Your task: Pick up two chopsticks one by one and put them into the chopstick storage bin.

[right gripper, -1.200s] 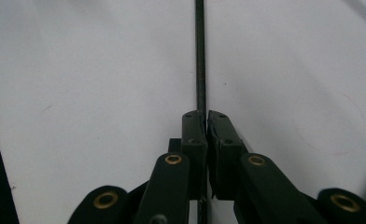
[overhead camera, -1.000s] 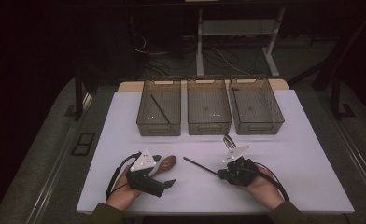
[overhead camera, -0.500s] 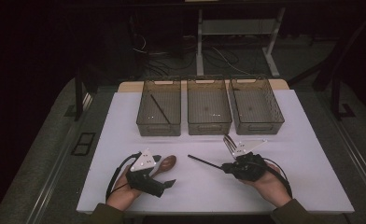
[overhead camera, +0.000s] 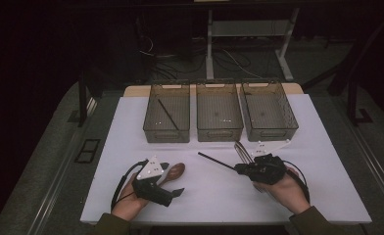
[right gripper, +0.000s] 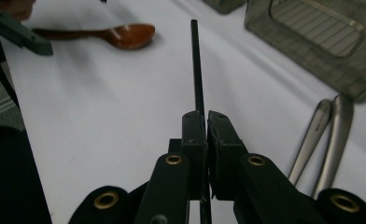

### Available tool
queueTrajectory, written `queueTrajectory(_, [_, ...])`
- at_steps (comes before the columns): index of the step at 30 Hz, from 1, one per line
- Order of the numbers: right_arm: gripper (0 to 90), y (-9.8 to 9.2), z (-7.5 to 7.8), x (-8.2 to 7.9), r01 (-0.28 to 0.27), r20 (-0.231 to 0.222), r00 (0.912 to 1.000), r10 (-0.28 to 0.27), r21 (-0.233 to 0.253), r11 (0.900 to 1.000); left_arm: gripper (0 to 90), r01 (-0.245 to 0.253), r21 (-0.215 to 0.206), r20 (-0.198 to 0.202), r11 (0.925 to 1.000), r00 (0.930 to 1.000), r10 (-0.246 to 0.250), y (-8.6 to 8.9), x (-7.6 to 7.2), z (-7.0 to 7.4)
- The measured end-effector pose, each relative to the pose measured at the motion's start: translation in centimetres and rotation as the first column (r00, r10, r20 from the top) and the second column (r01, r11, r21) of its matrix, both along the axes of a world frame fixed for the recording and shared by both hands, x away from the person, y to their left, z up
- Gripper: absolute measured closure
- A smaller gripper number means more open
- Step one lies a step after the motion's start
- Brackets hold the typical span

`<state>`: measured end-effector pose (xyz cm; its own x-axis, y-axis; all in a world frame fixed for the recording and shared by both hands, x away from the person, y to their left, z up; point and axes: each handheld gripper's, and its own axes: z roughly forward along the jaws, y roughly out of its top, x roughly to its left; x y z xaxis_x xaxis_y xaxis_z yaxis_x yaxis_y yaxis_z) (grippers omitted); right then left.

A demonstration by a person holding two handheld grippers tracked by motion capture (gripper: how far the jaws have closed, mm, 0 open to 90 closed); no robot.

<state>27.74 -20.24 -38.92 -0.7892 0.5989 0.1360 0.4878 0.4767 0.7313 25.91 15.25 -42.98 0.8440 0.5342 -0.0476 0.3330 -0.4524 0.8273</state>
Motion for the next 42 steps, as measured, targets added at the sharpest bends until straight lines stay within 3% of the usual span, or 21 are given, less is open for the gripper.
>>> queueTrajectory(8, [86.2, 0.3, 2.2, 1.0, 0.034, 0.037, 0.9987, -0.036, 0.043, 0.998, 2.9, 0.004, 0.005, 0.003, 1.0, 1.0, -0.004, 0.1, 0.0, 0.1])
queueTrajectory(15, [86.2, 2.0, 3.6, 3.2, 0.073, 0.065, 0.995, -0.076, 0.055, 0.996, 2.9, 0.001, -0.007, 0.003, 1.0, 1.0, -0.001, 0.1, 0.0, 0.0])
queueTrajectory(21, [86.2, 4.1, 4.4, 5.6, 0.106, 0.059, 0.9923, -0.109, 0.045, 0.993, 2.9, 0.0, -0.013, -0.003, 0.9999, 1.0, 0.0, 0.2, 0.0, 0.0])
queueTrajectory(30, [86.2, 7.6, 5.1, 9.7, 0.154, 0.055, 0.9861, -0.156, 0.039, 0.987, 2.9, 0.0, -0.025, -0.005, 0.9997, 1.0, 0.0, 0.1, 0.0, 0.0])
queueTrajectory(42, [86.1, 12.3, 4.2, 15.0, 0.22, 0.005, 0.9755, -0.22, 0.012, 0.975, 2.9, 0.014, -0.028, 0.0, 0.9995, 0.9999, -0.014, 0.1, 0.0, 0.1])
